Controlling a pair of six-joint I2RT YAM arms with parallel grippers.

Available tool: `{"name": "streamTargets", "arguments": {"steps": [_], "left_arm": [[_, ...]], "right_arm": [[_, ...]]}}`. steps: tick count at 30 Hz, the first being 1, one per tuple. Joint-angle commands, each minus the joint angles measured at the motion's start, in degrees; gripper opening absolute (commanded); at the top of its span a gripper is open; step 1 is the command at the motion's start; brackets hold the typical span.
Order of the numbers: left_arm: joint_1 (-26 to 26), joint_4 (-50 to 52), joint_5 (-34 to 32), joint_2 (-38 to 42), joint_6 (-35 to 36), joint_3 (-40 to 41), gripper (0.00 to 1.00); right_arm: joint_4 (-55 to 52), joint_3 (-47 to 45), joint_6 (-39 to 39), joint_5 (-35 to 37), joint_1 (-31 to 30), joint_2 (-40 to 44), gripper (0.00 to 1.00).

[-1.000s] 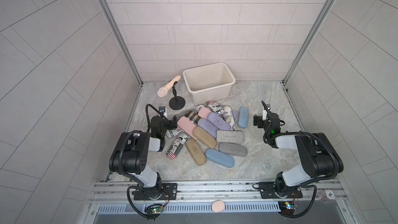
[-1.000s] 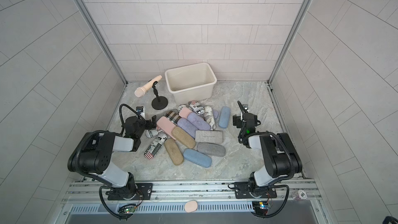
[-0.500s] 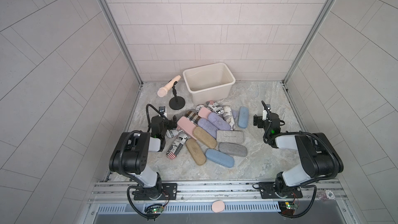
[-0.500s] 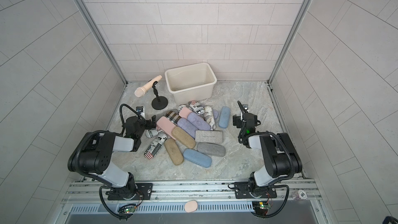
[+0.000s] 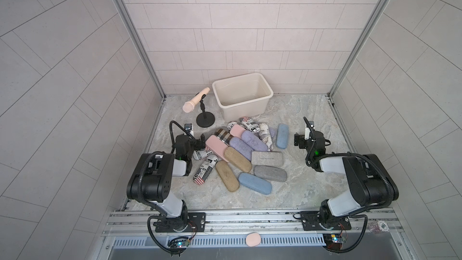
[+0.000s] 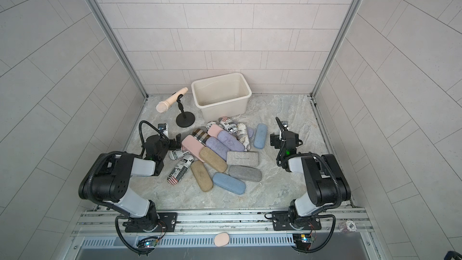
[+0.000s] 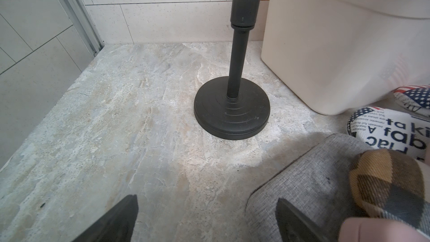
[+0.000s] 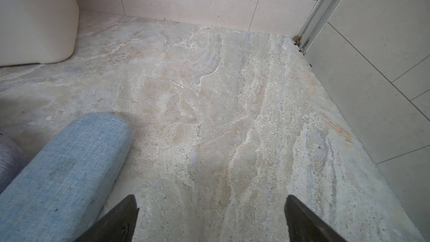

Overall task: Put the glasses cases into the storage boxes
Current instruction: Move the storage box to the center of the board.

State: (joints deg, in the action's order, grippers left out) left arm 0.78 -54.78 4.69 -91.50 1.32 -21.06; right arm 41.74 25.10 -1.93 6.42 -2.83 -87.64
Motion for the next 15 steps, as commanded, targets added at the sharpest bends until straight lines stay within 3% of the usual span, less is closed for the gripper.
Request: {"name": "streamTargets", "arguments": {"steps": [1,13,15], "left_arm": [[0.18,-1.06,-0.21,0.37,0.87,-0.30,1.00],[0.22,-1.02,-0.21,0.45,0.87,-0.30,1.00],[0.27,-0.09,-3.12,0.62,-0.22,-0.74,1.00]], "right_arm": [[-0.45,-0.40,0.56,-0.26,0.21,1.16,1.00],[-0.48,-0.32,0.46,-0.46,0.27,1.14,1.00],[-0.52,-0.27,0.42,-0.47,0.36,1.08,1.00]]}}
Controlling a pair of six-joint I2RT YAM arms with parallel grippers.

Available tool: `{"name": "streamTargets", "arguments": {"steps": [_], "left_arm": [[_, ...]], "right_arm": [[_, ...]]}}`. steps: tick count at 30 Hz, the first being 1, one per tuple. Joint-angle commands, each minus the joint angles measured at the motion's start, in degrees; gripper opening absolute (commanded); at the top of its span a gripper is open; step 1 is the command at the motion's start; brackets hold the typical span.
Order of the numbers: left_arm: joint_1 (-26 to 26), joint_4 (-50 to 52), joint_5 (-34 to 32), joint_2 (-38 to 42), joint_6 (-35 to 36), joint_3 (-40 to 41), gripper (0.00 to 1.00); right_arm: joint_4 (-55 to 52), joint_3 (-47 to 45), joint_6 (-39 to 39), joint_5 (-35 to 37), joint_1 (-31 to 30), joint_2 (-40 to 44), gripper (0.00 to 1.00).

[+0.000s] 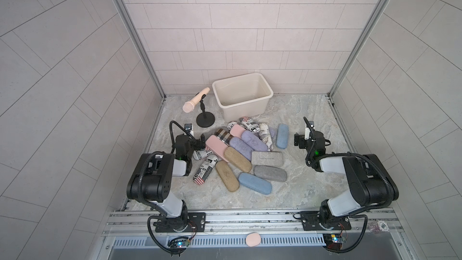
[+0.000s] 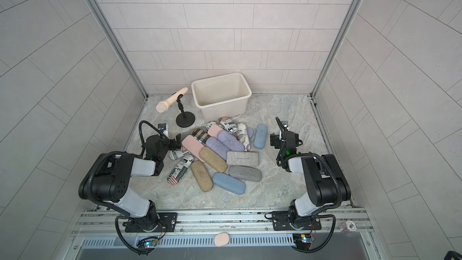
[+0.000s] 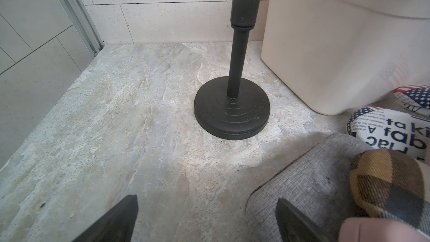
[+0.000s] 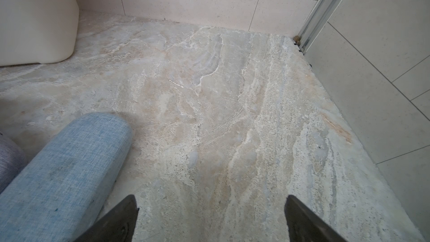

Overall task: Put the glasses cases into the storage boxes
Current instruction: Move the storage box to the center of the board.

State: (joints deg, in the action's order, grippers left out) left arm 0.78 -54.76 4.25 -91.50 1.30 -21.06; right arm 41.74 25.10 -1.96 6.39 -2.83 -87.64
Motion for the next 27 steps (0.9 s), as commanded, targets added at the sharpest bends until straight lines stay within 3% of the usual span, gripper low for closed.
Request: {"name": "streamTargets", "arguments": {"steps": [1,5,7,12,15,18,19,20,22,23,25,27], "left_arm": [[0.23,1.21,-5.97,1.02,-1.44,-1.22,1.00],[1.33,6.92,-13.30,10.51,-2.70,-0.03,1.00],[2.65,10.54,-17.11,16.70,-2.35,0.34,1.00],[4.59,28.38,-20.34,32.99,-4.78,-4.71,1.00],[4.70,41.26,-20.01,39.93,-11.78,-11.34,1.00],[4.60,50.48,-19.38,43.84,-27.25,-18.55,1.00],[4.49,54.24,-18.85,45.13,-33.88,-20.07,1.00],[4.33,52.90,-18.09,46.28,-34.51,-19.76,1.00],[3.28,50.62,-18.02,46.63,-44.04,-18.60,1.00],[1.76,48.23,-12.13,46.64,-43.74,-18.93,1.00],[1.16,51.52,-8.52,44.42,-41.16,-22.87,1.00],[1.27,52.31,-4.19,42.07,-37.04,-25.88,0.88]], "right_arm": [[-0.71,-0.16,0.36,-0.58,0.36,1.14,1.00],[-1.75,-0.13,1.78,0.68,0.21,4.58,1.00],[-15.28,4.99,-0.56,2.49,0.23,8.65,1.00],[-28.58,12.23,-2.11,4.22,-1.61,18.97,1.00],[-45.19,22.45,-14.61,8.60,-1.77,24.26,1.00],[-62.49,30.18,-31.82,19.79,-1.13,25.23,1.00],[-63.48,30.37,-33.85,16.71,0.72,25.44,1.00],[-61.83,29.49,-32.11,9.85,2.95,25.82,0.94],[-60.93,28.71,-33.17,5.50,4.18,26.19,0.84],[-60.98,28.85,-31.78,3.26,4.15,26.28,0.84],[-62.97,29.92,-30.37,1.03,4.16,26.12,0.85],[-64.32,30.40,-29.00,-0.21,4.16,25.79,0.84]]}}
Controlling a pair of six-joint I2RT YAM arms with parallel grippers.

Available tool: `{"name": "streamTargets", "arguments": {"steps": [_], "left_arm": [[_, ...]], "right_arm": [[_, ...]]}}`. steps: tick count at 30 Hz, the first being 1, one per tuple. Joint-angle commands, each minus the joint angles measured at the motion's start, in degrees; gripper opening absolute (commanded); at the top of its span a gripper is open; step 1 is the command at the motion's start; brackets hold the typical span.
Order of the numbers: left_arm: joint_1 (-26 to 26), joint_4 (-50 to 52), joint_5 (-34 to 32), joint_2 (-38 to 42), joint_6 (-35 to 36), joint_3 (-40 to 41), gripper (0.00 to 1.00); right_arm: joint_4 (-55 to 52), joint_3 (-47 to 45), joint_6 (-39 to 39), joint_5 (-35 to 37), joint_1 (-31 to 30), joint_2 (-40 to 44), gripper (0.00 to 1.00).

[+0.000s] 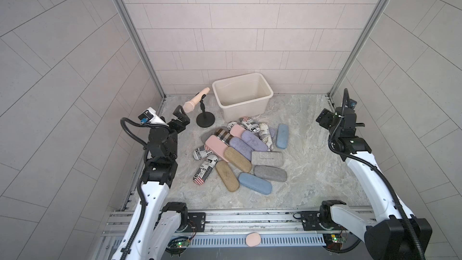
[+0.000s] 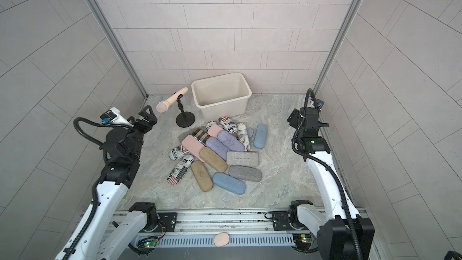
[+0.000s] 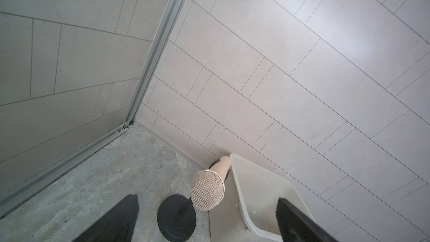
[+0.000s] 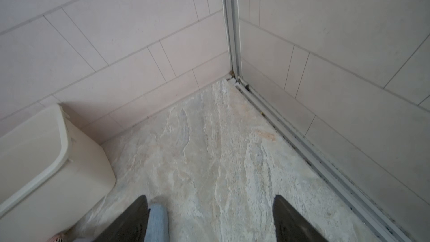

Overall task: Put the glasses cases into the storage boxes
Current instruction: Move the storage box to the center of the board.

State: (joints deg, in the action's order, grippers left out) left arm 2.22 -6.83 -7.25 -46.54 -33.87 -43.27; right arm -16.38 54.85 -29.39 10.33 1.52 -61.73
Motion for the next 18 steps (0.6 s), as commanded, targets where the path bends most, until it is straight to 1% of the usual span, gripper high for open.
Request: {"name": "streamTargets", "arguments": {"steps": [1,2,3,5,7,8,11,12,16,18], "left_arm": [[-0.09,6.55,7.60,-4.30,-1.84,-5.62,0.77],[0.31,10.06,8.01,-6.03,-1.04,-8.67,0.72],[1.37,13.26,8.34,-7.68,1.06,-11.53,0.72],[6.75,20.59,2.76,-11.34,5.44,-17.31,0.72],[11.32,24.31,-2.34,-14.50,7.66,-21.36,0.72],[13.63,26.56,-5.10,-16.57,7.85,-23.56,0.72],[18.89,31.26,-10.47,-22.94,8.14,-29.44,0.71],[20.01,31.94,-12.24,-24.90,7.51,-30.74,0.71],[22.56,32.62,-18.76,-33.67,4.14,-35.68,0.70],[22.75,32.06,-19.93,-38.45,2.67,-38.38,0.71]], "right_arm": [[-6.61,0.85,-0.57,-5.40,-0.20,-0.42,0.81],[-7.61,1.41,0.37,-6.58,-0.20,-0.70,0.80],[-8.81,1.77,1.26,-7.32,-0.20,-0.88,0.78],[-10.32,2.47,2.37,-9.14,-0.27,-1.02,0.76],[-10.31,2.37,2.39,-10.48,-0.34,-0.68,0.74],[-10.55,2.54,2.31,-10.82,-0.45,-0.45,0.74],[-11.22,2.38,1.95,-10.61,-0.70,0.91,0.74],[-11.09,2.12,1.84,-10.51,-0.73,1.32,0.74],[-11.05,1.46,1.83,-10.53,-0.86,2.19,0.75],[-10.72,1.14,1.88,-10.77,-0.99,2.04,0.77]]}}
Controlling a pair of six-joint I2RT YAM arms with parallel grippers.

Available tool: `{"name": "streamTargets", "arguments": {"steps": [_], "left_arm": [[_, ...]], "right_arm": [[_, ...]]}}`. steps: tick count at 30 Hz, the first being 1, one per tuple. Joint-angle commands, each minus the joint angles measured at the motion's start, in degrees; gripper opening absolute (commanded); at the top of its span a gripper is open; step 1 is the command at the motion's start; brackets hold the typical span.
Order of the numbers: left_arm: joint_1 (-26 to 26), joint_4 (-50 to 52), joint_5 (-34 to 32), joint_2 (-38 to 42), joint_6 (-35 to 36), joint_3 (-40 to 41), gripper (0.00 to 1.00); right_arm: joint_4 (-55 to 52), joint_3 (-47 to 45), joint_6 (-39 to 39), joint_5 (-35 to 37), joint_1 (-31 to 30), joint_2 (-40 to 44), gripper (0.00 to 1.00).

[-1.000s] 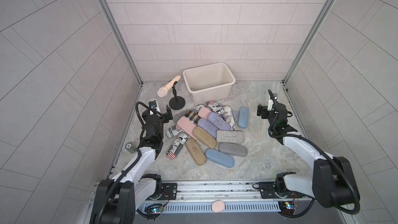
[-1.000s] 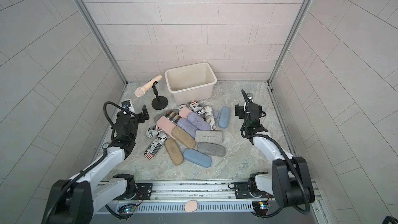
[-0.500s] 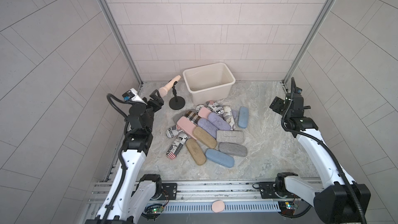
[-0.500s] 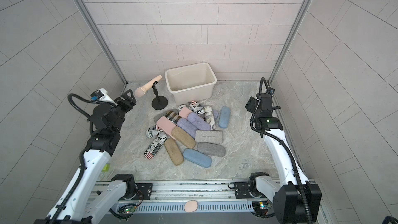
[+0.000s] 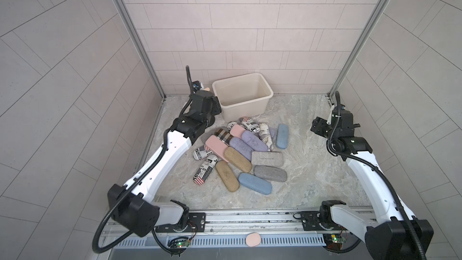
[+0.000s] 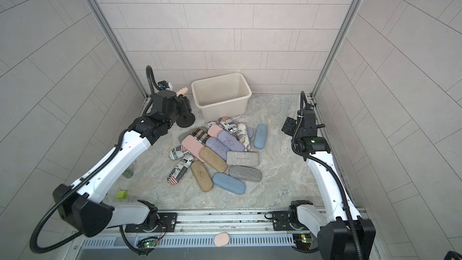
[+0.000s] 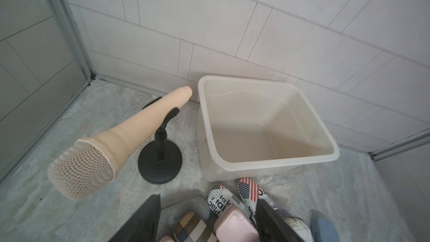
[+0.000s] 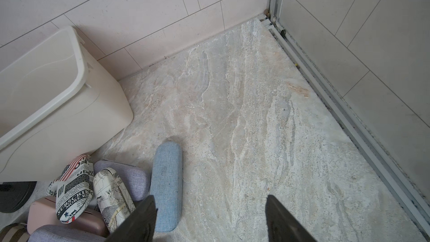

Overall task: Put the glasses cases into the storage boxes
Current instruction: Move the storage box to the center of the board.

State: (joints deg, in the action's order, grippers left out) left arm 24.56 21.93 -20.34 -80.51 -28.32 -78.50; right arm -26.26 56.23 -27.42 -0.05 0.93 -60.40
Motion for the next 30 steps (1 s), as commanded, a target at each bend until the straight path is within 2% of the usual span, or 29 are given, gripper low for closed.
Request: {"name": "streamTargets", "arguments": {"steps": [1,8,15,21,30], "left_arm": [[0.53,3.48,-7.27,-7.40,-3.23,-5.15,0.72],[0.24,5.31,-9.53,-23.05,-4.37,-17.69,0.74],[-0.45,6.71,-7.88,-32.56,-3.30,-25.71,0.70],[-1.33,5.33,-4.91,-35.89,-3.01,-26.18,0.63],[-1.71,2.62,-0.07,-37.48,0.77,-26.56,0.39]], "right_arm": [[-0.74,-0.28,0.06,-0.61,-0.43,0.44,0.77],[-0.46,-0.64,1.77,-1.50,-0.66,-0.51,0.83],[-0.36,-1.21,2.28,-2.12,-0.65,0.00,0.84],[-0.45,-1.06,2.72,-2.31,-0.65,0.20,0.84],[0.07,-1.65,2.81,-2.42,-0.66,-0.40,0.81]]}}
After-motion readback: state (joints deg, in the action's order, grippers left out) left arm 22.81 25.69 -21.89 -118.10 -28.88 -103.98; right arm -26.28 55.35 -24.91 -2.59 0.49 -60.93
